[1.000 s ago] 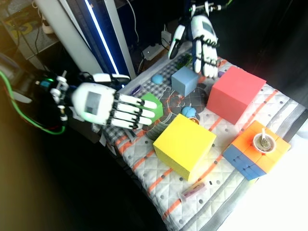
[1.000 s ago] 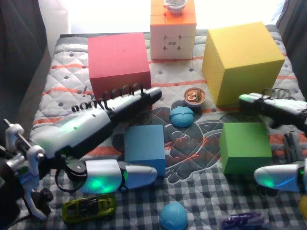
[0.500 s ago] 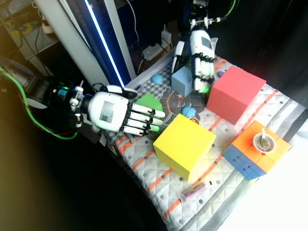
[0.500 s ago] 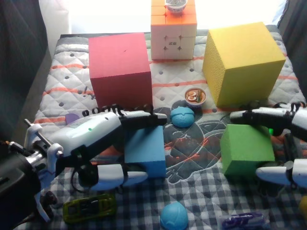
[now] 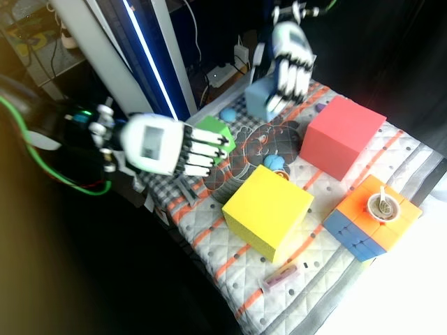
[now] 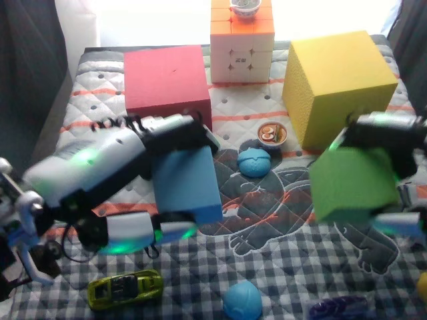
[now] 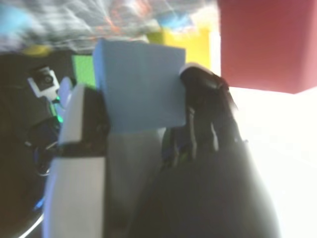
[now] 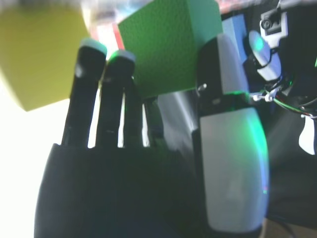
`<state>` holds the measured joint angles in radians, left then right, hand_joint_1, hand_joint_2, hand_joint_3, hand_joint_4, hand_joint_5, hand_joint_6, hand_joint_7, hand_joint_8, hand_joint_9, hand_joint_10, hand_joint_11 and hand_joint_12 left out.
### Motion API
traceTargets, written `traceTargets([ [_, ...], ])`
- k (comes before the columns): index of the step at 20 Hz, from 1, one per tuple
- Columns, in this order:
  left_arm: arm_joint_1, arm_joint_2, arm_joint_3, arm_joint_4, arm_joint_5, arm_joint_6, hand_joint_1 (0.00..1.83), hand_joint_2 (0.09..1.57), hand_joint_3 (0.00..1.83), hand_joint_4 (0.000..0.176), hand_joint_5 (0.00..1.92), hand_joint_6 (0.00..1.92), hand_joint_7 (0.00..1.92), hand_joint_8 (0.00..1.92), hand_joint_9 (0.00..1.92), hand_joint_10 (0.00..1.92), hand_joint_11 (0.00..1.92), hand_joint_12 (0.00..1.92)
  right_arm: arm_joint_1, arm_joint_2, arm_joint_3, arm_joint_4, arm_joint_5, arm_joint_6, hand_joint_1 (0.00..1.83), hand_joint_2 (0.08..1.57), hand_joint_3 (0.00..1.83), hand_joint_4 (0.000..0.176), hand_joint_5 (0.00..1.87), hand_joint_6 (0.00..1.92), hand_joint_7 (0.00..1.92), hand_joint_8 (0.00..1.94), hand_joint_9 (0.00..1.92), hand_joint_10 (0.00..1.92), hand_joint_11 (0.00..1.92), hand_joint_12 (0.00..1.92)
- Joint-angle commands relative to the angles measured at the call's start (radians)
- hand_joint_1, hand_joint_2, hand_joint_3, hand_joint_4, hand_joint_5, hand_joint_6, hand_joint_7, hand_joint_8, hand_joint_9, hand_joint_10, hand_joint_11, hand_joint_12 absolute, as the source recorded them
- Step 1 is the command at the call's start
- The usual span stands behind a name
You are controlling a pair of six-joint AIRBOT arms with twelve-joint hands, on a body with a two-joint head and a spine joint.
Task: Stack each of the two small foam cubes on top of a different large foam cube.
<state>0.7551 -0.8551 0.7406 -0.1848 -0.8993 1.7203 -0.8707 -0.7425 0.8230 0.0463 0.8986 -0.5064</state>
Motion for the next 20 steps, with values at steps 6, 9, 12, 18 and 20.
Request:
traceTargets([
  [6,-0.069,0.041,0.015,0.011,-0.152,-0.007,1.04,1.39,0.0,0.023,0.53,1.67,0.5,1.74,0.38,1.86,0.5,1.92,0.083,0.042,0.01,-0.006,0.168,0.005,1.14,1.32,0.0,0.0,0.51,1.57,0.74,1.57,0.74,1.8,0.82,1.92],
  [9,-0.108,0.043,0.033,-0.003,-0.148,-0.007,1.03,1.36,0.0,0.0,0.54,1.64,0.26,1.44,0.4,1.64,0.54,1.83,0.149,0.042,0.034,-0.003,0.158,0.005,1.16,1.31,0.0,0.0,0.53,1.5,0.76,1.56,0.8,1.79,0.9,1.92],
  [12,-0.157,0.039,0.062,-0.05,-0.135,0.015,1.26,1.32,0.0,0.0,0.53,1.62,0.27,1.22,0.57,1.59,0.66,1.7,0.232,0.026,0.078,0.011,0.108,0.005,1.12,1.32,0.0,0.0,0.5,1.59,0.72,1.56,0.63,1.79,0.74,1.92],
  [18,-0.276,0.014,0.124,-0.087,-0.049,0.064,1.44,1.14,0.0,0.0,0.23,1.37,0.25,1.32,0.52,1.51,0.34,1.81,0.331,-0.031,0.174,0.066,-0.004,0.005,1.31,1.29,0.0,0.0,0.47,1.57,0.66,1.5,0.73,1.66,0.8,1.92],
  [20,-0.33,-0.002,0.158,-0.103,0.012,0.096,1.6,1.17,0.0,0.0,0.27,1.17,0.3,1.15,0.68,1.48,0.29,1.76,0.35,-0.043,0.2,0.09,-0.034,0.005,1.31,1.29,0.0,0.0,0.45,1.58,0.68,1.49,0.73,1.65,0.78,1.92],
])
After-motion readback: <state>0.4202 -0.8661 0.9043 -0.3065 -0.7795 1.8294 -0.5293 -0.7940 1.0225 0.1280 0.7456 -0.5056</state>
